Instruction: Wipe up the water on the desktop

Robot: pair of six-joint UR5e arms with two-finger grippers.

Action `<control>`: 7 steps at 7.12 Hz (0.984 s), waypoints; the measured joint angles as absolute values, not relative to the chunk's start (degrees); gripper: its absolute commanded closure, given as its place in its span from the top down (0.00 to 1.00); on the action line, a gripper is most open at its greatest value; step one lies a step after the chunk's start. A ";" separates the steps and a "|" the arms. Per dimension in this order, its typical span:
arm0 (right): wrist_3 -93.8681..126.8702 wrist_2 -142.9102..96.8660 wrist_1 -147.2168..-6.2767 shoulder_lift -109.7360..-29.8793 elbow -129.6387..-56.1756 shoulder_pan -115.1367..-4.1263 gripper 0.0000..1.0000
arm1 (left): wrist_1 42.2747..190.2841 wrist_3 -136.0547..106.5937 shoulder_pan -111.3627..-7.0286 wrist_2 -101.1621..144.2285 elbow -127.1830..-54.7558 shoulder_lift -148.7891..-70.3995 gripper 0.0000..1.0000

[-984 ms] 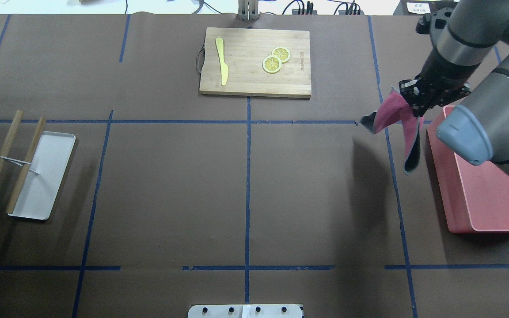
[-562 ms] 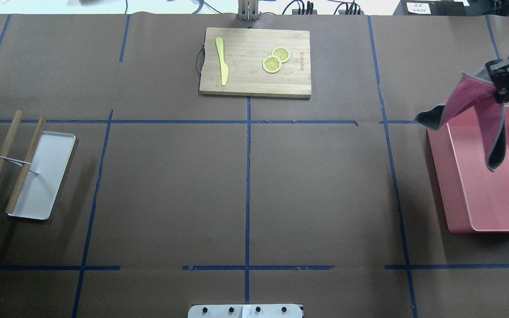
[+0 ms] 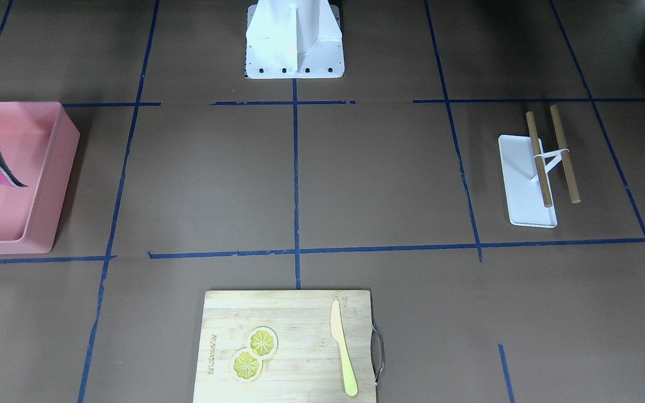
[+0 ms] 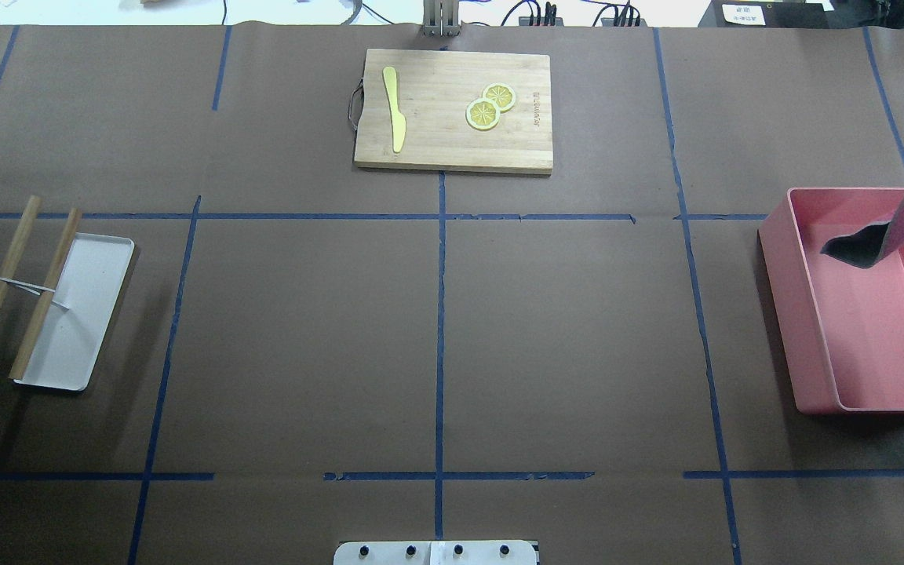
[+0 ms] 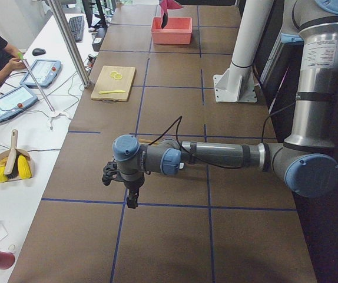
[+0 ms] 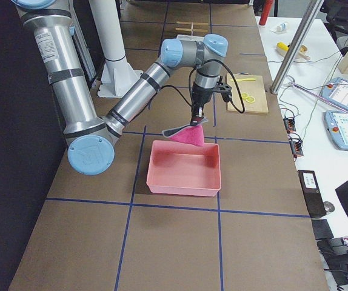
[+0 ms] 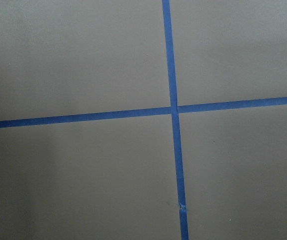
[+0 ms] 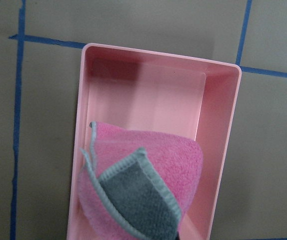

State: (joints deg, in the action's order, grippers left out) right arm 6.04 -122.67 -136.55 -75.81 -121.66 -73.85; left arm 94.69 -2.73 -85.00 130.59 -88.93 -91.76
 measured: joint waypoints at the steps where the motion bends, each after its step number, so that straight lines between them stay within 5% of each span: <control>1: 4.96 -122.57 -134.52 -77.72 -120.71 -74.06 0.50 | 94.76 -2.72 -85.00 130.60 -88.89 -91.70 1.00; 2: 4.62 -122.56 -133.22 -78.84 -120.05 -74.13 0.99 | 94.86 -2.73 -84.99 130.58 -88.87 -91.64 1.00; 7: 4.80 -127.86 -124.97 -80.42 -114.95 -78.04 1.00 | 95.01 -2.70 -84.90 130.47 -88.77 -91.48 1.00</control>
